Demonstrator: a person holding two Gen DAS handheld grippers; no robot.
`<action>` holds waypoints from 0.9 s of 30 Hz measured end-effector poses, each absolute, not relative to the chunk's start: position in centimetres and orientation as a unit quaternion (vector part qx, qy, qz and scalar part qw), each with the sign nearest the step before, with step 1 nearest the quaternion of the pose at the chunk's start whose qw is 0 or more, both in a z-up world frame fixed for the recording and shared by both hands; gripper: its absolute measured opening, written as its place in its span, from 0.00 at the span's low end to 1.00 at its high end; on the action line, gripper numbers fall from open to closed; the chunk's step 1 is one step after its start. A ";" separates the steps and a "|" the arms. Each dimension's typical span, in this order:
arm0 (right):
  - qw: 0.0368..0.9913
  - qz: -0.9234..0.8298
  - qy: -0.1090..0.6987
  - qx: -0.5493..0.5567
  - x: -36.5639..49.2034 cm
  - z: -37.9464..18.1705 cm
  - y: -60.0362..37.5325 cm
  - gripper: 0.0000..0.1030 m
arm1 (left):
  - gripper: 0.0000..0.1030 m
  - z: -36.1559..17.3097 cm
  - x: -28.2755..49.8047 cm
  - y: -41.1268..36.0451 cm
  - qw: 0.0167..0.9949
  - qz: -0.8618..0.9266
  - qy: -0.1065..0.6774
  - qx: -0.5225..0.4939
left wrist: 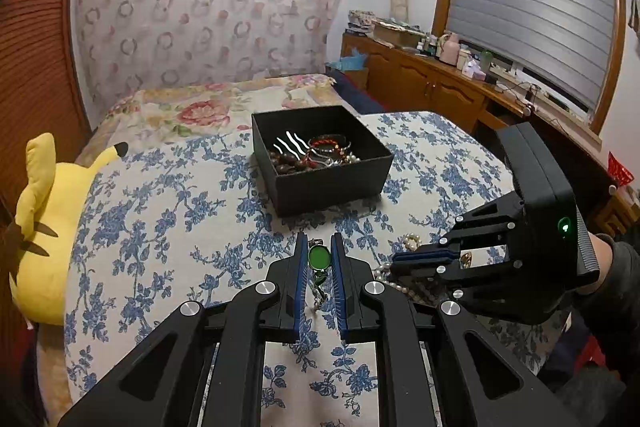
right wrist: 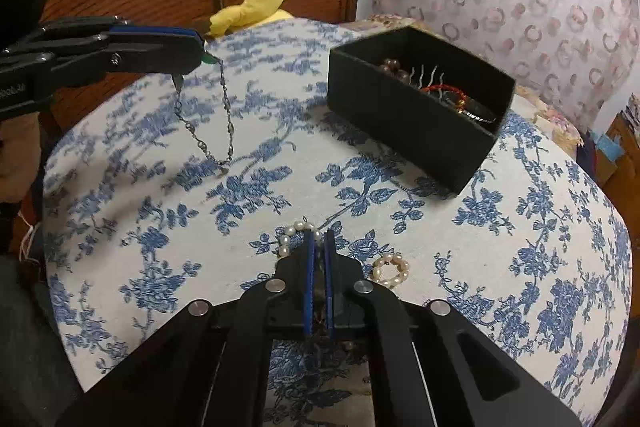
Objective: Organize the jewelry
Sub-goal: 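Lower the jade necklace into the box with the left gripper while the right gripper carries pearls there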
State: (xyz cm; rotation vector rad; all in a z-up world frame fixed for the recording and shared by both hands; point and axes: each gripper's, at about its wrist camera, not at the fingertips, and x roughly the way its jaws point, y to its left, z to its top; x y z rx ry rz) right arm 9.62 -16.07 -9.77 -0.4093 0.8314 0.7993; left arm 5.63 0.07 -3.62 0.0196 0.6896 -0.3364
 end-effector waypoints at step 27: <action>0.907 0.335 0.222 -0.124 8.2 5.4 -22.0 0.05 | 0.10 1.1 7.0 -0.8 0.942 -0.169 0.290 0.008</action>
